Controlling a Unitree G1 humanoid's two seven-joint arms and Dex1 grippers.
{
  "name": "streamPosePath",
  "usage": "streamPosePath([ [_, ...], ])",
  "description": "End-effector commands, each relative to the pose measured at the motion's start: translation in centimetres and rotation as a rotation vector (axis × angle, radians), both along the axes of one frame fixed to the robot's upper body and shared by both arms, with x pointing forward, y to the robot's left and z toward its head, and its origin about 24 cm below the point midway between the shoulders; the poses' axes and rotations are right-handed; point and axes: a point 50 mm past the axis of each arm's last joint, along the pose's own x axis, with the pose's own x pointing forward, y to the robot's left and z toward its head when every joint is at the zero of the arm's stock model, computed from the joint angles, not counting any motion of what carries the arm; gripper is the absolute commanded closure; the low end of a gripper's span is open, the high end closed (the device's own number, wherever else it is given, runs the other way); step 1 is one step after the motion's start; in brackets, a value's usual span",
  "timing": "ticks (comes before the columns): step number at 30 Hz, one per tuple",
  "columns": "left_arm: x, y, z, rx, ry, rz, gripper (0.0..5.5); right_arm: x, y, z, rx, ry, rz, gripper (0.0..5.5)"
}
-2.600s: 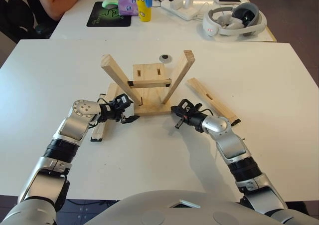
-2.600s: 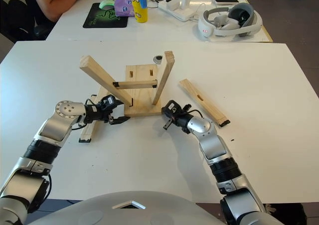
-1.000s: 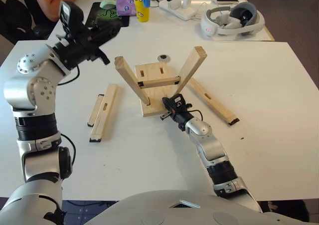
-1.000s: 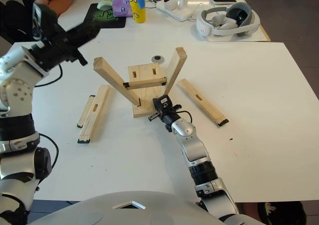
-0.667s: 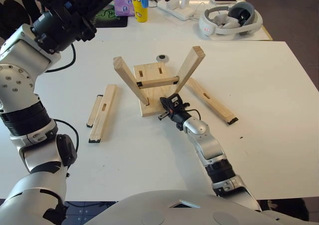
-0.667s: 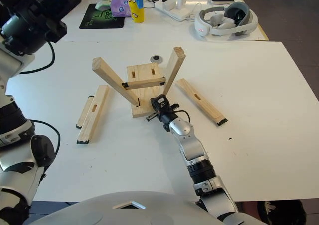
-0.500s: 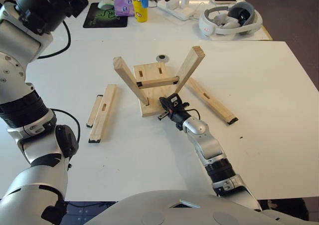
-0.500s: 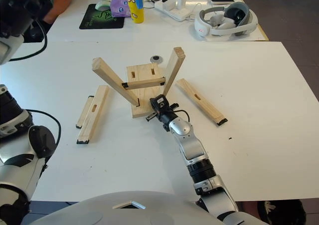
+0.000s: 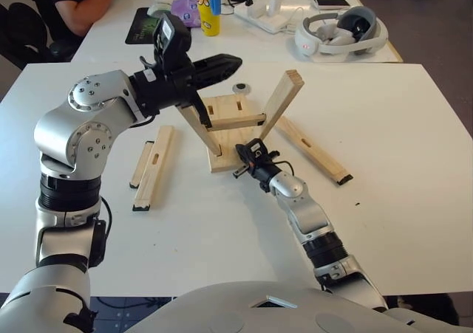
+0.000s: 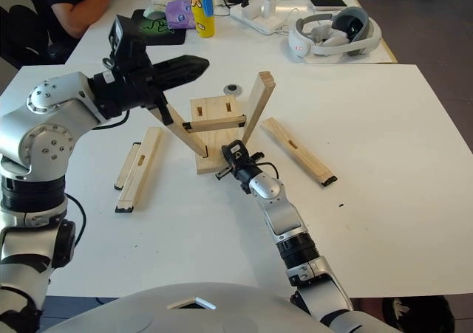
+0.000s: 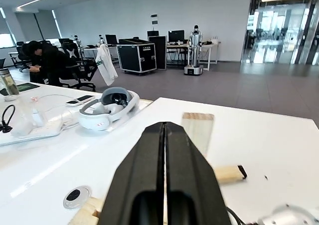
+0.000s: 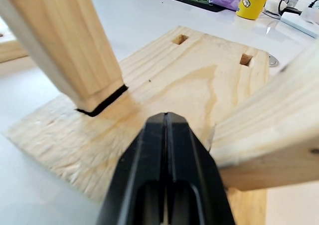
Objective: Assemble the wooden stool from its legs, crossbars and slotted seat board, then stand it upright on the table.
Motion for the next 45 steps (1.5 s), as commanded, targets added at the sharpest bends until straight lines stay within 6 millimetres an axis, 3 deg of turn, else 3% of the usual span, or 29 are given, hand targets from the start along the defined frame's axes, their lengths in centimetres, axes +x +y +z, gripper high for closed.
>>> streamPosePath([
  [1, -0.1, 2.0, 7.5, -0.237, -0.158, 0.015, 5.48, -2.1, -0.4, -3.9, -0.072, 0.198, 0.013, 5.5],
  [4, -0.9, 4.5, 13.0, -0.469, -0.259, 0.026, 5.48, -2.1, -0.6, -4.0, -0.074, 0.199, 0.006, 5.5],
  [5, -1.0, 5.1, 13.8, -0.49, -0.273, 0.041, 5.48, -2.2, -0.6, -4.0, -0.075, 0.2, 0.004, 5.5],
  [6, -0.8, 4.9, 13.0, -0.407, -0.263, 0.064, 5.48, -2.2, -0.6, -4.0, -0.076, 0.201, 0.003, 5.5],
  [8, 0.3, 3.7, 8.7, -0.154, -0.151, 0.102, 5.48, -2.2, -0.6, -4.0, -0.078, 0.201, 0.006, 5.5],
  [9, 0.6, 2.6, 4.3, 0.044, -0.052, 0.09, 5.48, -2.2, -0.5, -4.0, -0.08, 0.2, 0.01, 5.5],
  [11, -1.0, 1.6, -5.2, 0.469, 0.141, -0.017, 5.48, -2.2, -0.4, -3.9, -0.082, 0.198, 0.016, 5.5],
  [12, -2.1, 1.8, -8.1, 0.596, 0.188, -0.054, 5.48, -2.2, -0.3, -3.8, -0.083, 0.196, 0.022, 5.5],
  [13, -2.9, 1.6, -9.6, 0.626, 0.212, -0.085, 5.48, -2.2, -0.3, -3.8, -0.085, 0.196, 0.026, 5.5],
  [15, -2.6, 0.7, -8.5, 0.512, 0.172, -0.054, 5.48, -2.2, -0.3, -3.7, -0.086, 0.2, 0.03, 5.5],
  [20, 1.3, 0.4, -0.9, 0.167, -0.103, 0.205, 5.48, -2.3, -0.6, -4.0, -0.089, 0.209, 0.012, 5.5],
  [22, 2.5, 0.9, 0.5, 0.115, -0.172, 0.342, 5.48, -2.3, -0.5, -4.1, -0.089, 0.213, 0.007, 5.5],
  [26, 3.9, 1.4, -0.6, 0.167, -0.209, 0.525, 5.48, -2.1, -0.1, -3.4, -0.061, 0.179, -0.001, 5.5],
  [31, 3.8, 4.2, 0.4, 0.079, -0.302, 0.719, 5.48, -1.3, -0.4, 0.3, 0.063, -0.025, -0.023, 5.5],
  [37, 2.6, 8.3, 0.2, 0.066, -0.344, 0.877, 5.48, -3.6, -2.2, 4.2, 0.097, -0.11, 0.088, 5.5],
  [41, 2.2, 10.6, 0.5, 0.073, -0.368, 1.003, 5.48, -5.6, -3.0, 3.7, 0.035, 0.025, 0.238, 5.5],
  [45, 2.1, 10.4, 0.1, 0.069, -0.358, 1.003, 5.48, -5.3, -2.5, 1.8, -0.044, 0.147, 0.29, 5.5],
])
